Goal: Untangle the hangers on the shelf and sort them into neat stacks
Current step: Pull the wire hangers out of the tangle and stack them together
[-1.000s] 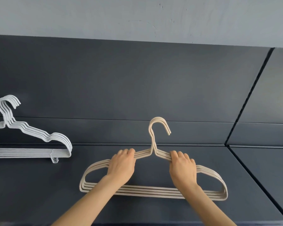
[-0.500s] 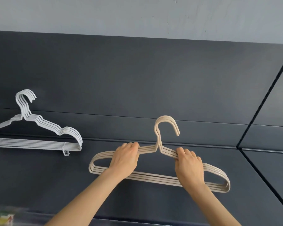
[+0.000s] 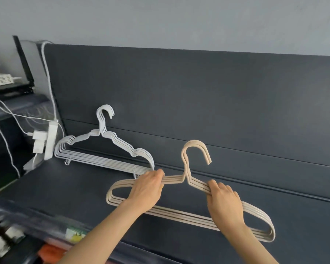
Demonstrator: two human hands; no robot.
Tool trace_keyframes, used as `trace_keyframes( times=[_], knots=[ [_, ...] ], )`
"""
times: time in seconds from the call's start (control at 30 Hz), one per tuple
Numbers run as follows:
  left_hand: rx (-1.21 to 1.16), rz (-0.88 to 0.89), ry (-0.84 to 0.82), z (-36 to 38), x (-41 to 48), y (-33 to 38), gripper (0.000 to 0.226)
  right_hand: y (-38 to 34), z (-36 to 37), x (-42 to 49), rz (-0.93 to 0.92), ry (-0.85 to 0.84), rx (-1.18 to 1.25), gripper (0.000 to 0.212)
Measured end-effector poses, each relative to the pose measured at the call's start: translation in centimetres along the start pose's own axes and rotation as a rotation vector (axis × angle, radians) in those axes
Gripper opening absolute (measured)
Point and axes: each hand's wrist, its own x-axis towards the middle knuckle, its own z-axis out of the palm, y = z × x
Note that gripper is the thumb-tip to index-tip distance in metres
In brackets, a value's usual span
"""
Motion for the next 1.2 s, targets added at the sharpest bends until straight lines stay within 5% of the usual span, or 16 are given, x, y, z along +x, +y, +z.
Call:
trace_keyframes(
  times=[0.53, 1.2],
  knots=[
    [0.103, -0.088, -0.039, -8.6, 2.4, -30.3, 0.019, -26.9, 10.2, 8.5, -0.159, -0.168, 0.145, 0.023],
    [-0.027, -0.173, -0.131, -5.8, 9.0, -35.4, 0.021, -28.9, 15.3, 11.6, 0.000, -0.085, -0.111, 0.044]
  ],
)
